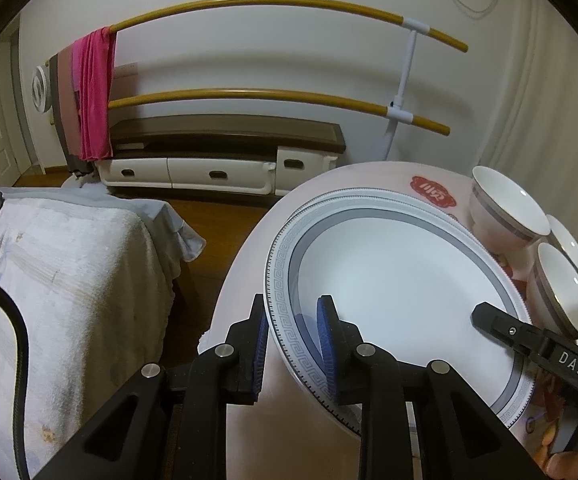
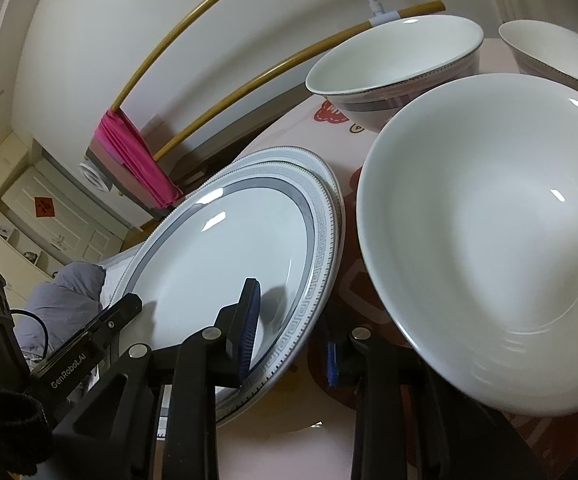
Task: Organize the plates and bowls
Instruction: 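Lower the plate onto the other large plate and open both grippers, then withdraw both grippers and move them toward the remaining large plate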
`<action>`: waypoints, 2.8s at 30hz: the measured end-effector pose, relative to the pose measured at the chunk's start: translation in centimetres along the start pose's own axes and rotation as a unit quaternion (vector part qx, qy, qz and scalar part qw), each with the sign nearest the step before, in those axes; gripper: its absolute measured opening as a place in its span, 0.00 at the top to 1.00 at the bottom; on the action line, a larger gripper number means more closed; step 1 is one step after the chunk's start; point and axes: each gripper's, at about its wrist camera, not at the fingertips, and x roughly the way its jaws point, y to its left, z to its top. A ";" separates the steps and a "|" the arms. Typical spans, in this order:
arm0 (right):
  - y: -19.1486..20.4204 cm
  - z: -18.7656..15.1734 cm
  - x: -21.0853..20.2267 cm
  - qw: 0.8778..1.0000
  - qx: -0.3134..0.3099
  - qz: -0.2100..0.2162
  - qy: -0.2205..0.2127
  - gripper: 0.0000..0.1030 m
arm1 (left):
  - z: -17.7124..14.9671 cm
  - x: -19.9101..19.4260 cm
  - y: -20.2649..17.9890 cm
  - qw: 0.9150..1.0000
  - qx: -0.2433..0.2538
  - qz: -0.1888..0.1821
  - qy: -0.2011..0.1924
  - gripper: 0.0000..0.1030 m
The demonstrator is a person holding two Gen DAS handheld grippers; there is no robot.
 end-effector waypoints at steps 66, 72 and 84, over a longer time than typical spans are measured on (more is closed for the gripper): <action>1.7 -3.6 -10.7 0.999 -0.031 -0.022 -0.037 0.36 | -4.8 -15.2 -6.5 0.997 0.011 -0.040 -0.059 0.47; 1.3 -4.6 -17.2 0.990 -0.066 -0.066 -0.101 0.27 | -6.9 -20.2 -9.8 0.993 0.038 -0.068 -0.092 0.36; -4.4 -5.8 -27.7 0.976 -0.048 -0.108 -0.183 0.15 | -10.8 -26.3 -17.0 0.982 0.083 -0.100 -0.135 0.04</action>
